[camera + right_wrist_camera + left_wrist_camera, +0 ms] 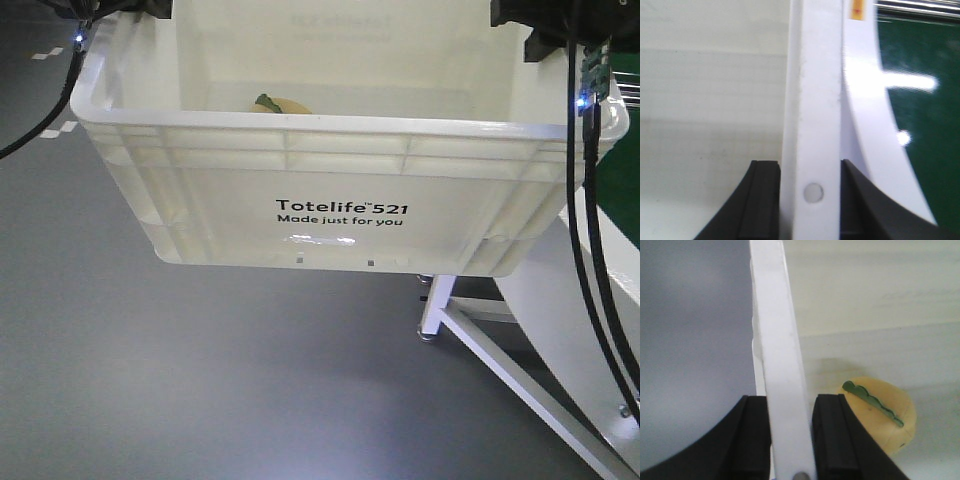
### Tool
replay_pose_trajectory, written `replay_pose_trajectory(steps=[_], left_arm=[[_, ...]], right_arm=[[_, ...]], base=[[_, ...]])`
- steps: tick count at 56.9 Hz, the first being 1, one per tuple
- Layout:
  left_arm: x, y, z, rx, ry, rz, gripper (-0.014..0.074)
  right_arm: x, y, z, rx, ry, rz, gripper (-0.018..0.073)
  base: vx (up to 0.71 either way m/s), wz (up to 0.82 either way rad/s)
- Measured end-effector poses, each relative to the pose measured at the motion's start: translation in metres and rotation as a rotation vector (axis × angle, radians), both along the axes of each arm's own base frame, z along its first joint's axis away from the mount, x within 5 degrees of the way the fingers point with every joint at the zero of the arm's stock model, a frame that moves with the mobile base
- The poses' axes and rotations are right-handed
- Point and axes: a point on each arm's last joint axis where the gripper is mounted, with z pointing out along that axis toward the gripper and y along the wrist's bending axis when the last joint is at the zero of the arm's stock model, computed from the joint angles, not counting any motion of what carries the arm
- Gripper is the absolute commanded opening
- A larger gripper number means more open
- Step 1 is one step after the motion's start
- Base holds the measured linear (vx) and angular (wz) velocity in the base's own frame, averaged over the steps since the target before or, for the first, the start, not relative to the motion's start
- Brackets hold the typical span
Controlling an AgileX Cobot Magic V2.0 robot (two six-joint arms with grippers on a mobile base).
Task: Place moving items into box and shelve
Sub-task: 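Hold the tote with both grippers while the base drives away from the conveyor, then keep holding the tote with both grippers as the base drives on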
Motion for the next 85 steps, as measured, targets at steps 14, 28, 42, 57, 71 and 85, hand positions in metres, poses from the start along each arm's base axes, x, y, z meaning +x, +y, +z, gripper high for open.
replay_pose_trajectory(steps=[14,28,42,57,71,85], left_arm=[[0.0000,-0.0001,0.0000,-0.001,0.000,0.000,-0.0001],[0.0000,0.0000,-0.0001,0.000,0.001,0.000,-0.0001],[0.0000,0.0000,-0.0001,0.000,0.001,0.000,-0.0001],[0.0000,0.0000,-0.0001,0.000,0.001,0.000,-0.0001],[0.0002,-0.0002,-0.0004,-0.001,0.002,0.000,-0.0001],[0.0001,-0.0012,-0.0007,-0.005,0.004,-0.003,-0.0001]], right_arm=[[0.0000,0.0000,0.0000,0.000,0.000,0.000,-0.0005],[0.0000,0.0000,0.0000,0.000,0.000,0.000,-0.0005],[0.0000,0.0000,0.0000,0.000,0.000,0.000,-0.0005],[0.0000,0.0000,0.0000,0.000,0.000,0.000,-0.0005],[-0.0004,-0.0002,0.0002,-0.001,0.001,-0.001,-0.0005],[-0.0017,-0.0009,0.0005,-0.006,0.007,-0.004,-0.0005]], base=[[-0.07,0.60],[-0.04,0.60],[0.00,0.59],[0.05,0.57],[0.11,0.56],[0.16,0.64]])
